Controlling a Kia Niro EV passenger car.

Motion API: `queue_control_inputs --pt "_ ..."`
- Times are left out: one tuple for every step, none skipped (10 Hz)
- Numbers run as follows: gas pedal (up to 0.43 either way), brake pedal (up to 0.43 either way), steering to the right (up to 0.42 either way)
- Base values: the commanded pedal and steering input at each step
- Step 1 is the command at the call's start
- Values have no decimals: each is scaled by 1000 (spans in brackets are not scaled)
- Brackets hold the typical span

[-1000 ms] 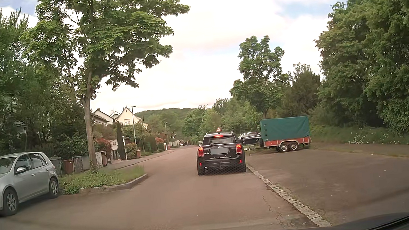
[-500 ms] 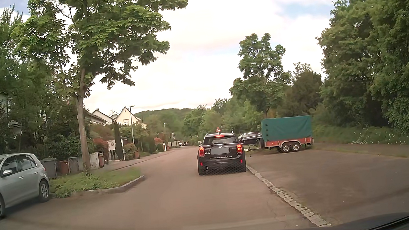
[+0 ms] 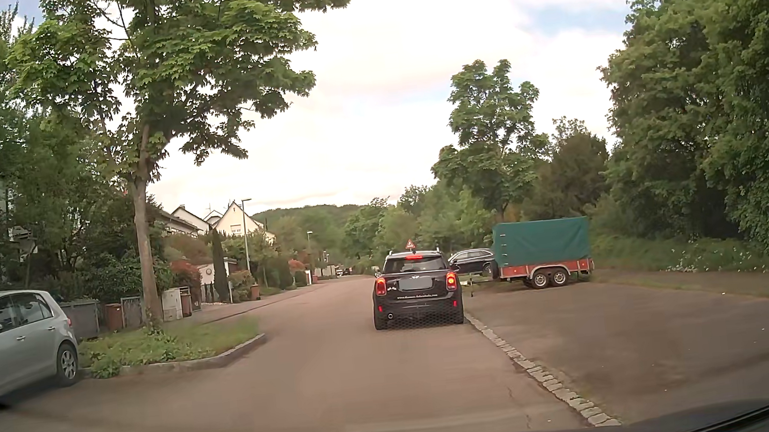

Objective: Follow the waypoints while adhering to traffic rules and regulations

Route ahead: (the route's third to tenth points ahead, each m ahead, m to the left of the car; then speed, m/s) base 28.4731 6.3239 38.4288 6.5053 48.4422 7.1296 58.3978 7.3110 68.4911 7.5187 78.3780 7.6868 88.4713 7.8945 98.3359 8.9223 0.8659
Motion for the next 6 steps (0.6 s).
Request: queue_control_inputs --pt "0 98 5" --pt "0 91 4" --pt "0 91 4" --pt "0 91 5" --pt "0 98 5" --pt "0 104 5"
